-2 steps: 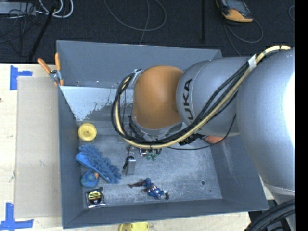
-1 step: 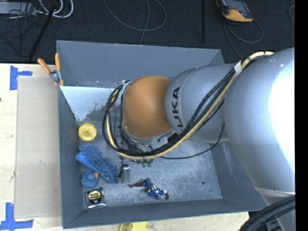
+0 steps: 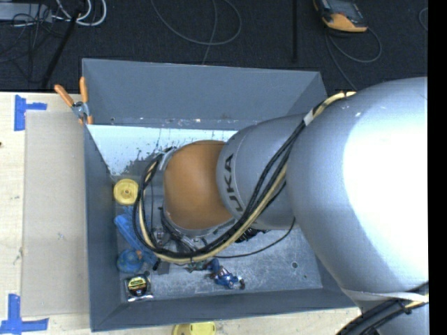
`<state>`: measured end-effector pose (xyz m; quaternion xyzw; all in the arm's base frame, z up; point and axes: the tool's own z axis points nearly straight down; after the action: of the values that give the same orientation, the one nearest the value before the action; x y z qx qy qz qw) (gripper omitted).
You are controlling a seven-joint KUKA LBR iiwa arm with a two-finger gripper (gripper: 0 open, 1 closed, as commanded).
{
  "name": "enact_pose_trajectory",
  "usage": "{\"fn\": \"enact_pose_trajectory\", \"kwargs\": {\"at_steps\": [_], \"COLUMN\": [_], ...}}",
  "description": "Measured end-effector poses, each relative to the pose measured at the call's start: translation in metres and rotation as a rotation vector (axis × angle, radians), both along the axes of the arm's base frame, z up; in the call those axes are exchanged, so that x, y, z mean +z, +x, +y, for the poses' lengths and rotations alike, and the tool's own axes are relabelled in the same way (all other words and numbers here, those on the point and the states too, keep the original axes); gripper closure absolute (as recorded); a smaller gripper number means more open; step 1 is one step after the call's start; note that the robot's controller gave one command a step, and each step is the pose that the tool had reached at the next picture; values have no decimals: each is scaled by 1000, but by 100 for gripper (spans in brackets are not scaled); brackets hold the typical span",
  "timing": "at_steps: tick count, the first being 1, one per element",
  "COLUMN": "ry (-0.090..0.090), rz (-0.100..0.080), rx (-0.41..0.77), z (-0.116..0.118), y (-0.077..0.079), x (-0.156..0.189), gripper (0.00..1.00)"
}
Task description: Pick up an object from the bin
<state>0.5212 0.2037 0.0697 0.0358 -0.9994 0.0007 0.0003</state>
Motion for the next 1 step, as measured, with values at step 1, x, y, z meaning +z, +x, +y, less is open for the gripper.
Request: {"fn": "enact_pose_trajectory", "kwargs": {"at_steps": [1], "ry": [0], "rz": [0], "rx": [-1], "z": [0], "y": [0], "x": [0], "gripper": [100]}}
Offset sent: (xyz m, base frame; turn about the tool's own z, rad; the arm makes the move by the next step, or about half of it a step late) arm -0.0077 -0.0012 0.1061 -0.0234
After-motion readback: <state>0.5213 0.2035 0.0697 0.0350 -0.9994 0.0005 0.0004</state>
